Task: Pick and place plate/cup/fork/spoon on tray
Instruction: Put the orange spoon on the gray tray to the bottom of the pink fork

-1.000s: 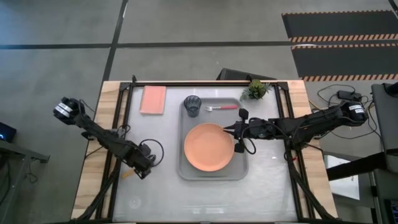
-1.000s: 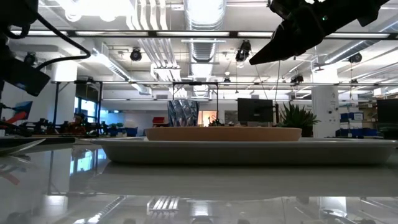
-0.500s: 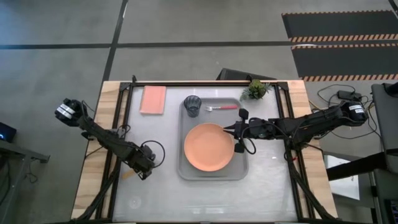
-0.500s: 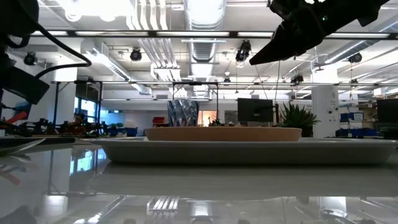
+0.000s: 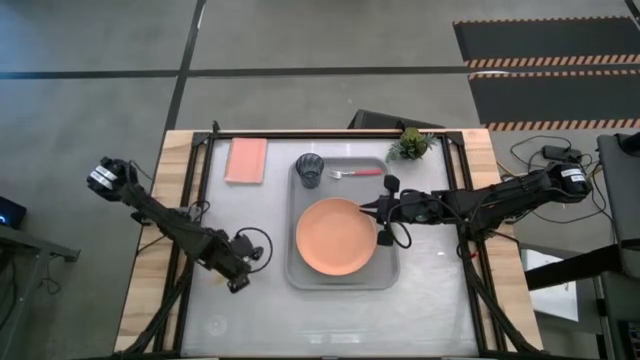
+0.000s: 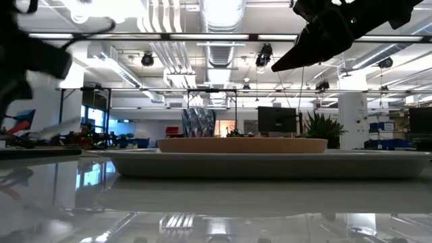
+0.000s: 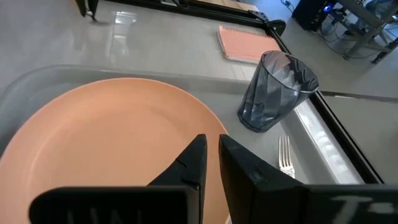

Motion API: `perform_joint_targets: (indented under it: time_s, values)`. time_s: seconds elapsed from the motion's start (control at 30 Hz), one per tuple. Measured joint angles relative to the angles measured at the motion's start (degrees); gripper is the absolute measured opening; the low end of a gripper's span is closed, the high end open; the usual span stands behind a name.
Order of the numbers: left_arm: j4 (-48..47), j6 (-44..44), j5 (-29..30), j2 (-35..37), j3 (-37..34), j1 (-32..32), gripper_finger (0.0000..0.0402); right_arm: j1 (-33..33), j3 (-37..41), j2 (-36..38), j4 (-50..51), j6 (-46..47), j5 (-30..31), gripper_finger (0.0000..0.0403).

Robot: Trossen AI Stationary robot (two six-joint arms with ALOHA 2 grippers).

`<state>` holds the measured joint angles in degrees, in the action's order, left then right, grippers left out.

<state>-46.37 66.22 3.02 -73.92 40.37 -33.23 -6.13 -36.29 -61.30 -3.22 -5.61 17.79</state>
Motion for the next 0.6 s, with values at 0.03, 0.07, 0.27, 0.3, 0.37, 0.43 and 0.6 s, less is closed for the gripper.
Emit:
perform_joint_targets:
  time_s: [0.03, 0.07, 0.27, 0.3, 0.37, 0.43, 0.6]
  values:
    - [-0.08, -1.68, 1.32, 0.58, 1.18, 0.02, 0.0022, 0.0, -0.01, 0.0, -0.02, -0.02, -0.02, 0.0031]
    - [0.04, -3.43, 2.97, 1.09, 2.46, 0.02, 0.0022, 0.0, 0.02, 0.0, -0.02, -0.02, -0.09, 0.0031]
    - [5.32, -14.1, 11.29, 3.66, 9.08, 0.02, 0.0022, 0.0, 0.04, 0.0, -0.08, 0.03, -1.72, 0.0031]
    - [7.31, -16.42, 12.44, 3.94, 9.78, 0.03, 0.0022, 0.0, 0.06, 0.0, -0.19, 0.03, -2.32, 0.0031]
    - [12.39, -21.86, 14.2, 4.46, 10.6, 0.15, 0.0022, 0.0, 0.08, 0.0, -0.87, 0.04, -3.84, 0.0031]
    - [18.86, -28.31, 15.76, 4.85, 10.62, 0.23, 0.0022, 0.0, 0.08, 0.0, -1.81, 0.04, -5.28, 0.0031]
    - [36.06, -46.58, 17.06, 4.68, 9.5, 0.62, 0.0022, 0.0, 0.1, -0.02, -5.38, -0.01, -13.68, 0.0031]
